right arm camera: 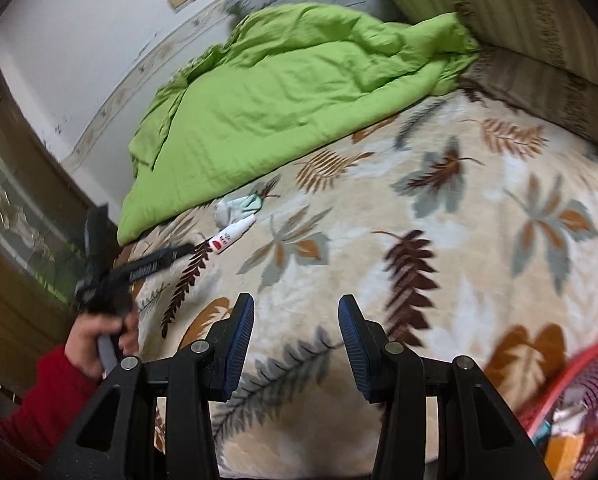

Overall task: Collect trash
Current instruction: 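Grasp the white spray bottle with the left tool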

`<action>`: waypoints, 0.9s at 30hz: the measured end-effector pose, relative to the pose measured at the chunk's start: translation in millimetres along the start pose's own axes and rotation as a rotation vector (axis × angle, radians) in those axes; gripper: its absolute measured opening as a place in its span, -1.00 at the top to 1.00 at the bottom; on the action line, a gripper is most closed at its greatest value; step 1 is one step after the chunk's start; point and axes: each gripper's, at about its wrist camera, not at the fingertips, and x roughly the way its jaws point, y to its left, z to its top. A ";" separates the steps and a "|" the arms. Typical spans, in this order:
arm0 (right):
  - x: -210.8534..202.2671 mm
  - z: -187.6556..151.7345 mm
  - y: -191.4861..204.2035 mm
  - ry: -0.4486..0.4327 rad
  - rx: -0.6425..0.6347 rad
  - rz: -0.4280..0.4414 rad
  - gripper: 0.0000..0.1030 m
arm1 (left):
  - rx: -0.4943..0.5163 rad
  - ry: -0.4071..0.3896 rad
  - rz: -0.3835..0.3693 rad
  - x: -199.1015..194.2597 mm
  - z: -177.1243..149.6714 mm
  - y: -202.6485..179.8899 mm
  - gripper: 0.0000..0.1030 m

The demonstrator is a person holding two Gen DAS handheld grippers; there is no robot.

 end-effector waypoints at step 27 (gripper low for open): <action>118.2 59.1 46.8 0.103 -0.048 0.030 0.01 | -0.111 0.064 -0.019 13.1 -56.1 0.9 0.44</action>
